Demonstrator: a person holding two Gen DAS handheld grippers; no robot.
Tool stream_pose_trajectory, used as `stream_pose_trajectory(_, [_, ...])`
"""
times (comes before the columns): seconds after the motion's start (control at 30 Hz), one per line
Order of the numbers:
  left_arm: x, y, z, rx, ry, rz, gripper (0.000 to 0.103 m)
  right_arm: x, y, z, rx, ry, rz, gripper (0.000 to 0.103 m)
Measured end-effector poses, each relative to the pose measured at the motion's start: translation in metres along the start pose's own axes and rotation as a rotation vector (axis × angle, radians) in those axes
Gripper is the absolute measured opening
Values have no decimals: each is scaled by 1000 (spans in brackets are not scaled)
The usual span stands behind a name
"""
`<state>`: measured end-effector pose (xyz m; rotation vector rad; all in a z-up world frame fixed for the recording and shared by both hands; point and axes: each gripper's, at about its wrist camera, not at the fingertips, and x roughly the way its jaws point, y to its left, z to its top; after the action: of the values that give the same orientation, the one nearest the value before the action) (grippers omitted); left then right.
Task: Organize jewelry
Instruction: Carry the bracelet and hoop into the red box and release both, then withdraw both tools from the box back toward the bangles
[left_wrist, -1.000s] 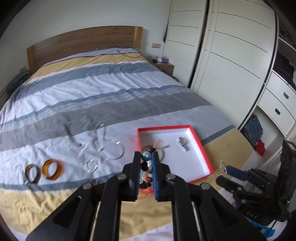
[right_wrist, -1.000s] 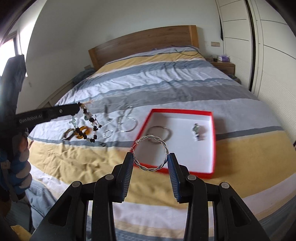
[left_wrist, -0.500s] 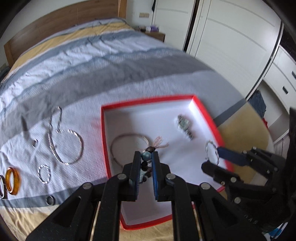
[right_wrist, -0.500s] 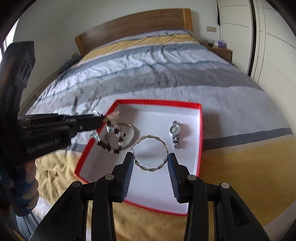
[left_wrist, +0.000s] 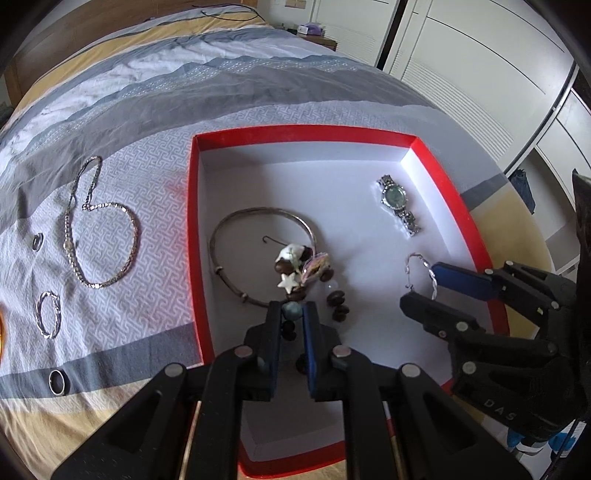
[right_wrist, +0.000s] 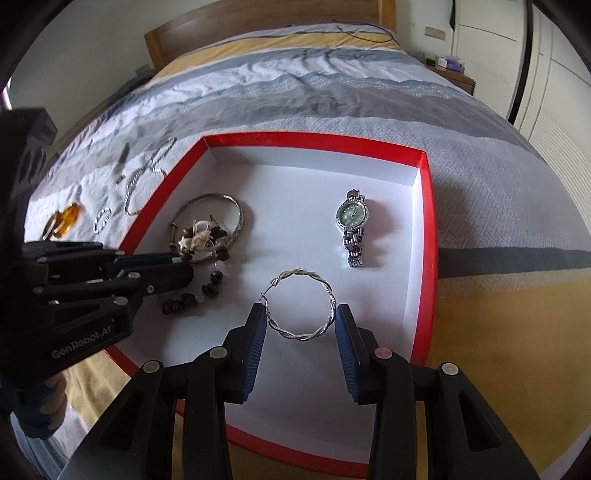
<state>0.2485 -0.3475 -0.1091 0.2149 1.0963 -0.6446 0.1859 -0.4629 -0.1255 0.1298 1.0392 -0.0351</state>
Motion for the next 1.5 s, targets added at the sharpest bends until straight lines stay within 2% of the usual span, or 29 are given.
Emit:
stream_pose_trajectory(0.3, [-2,-5,-8,-24,22,1,12,8,5,7,-87,104,-40,38])
stream_pose_trajectory(0.5, [2,-7,-8,-16,37,12,12,3,-1,3,-82,121,-43,39])
stream_pose_trajectory(0.63, [0,-11,-8,-4,46,-2,29,-9,1,-1,-81,107,-53,48])
stream_pose_trajectory(0.73, [-6,-13,-10,-6,41,-16,39,-25,-1,-5,-67,85,-60,48])
stream_pose_trajectory(0.87, [-24,-12,-12,-17,21,-14,39,-55,-4,-9,-38,39,-81,49])
stream_pose_trajectory(1.1, [-112,-15,-24,-7,-102,15,39,-122,10,-14,-2,-62,-113,49])
stream_pose_trajectory(1.3, [-207,-19,-50,11,-233,131,40,-192,48,-27,1,-189,-79,56])
stream_pose_trajectory(1.5, [-274,-14,-91,-20,-301,225,42,-245,85,-49,-6,-279,-35,57])
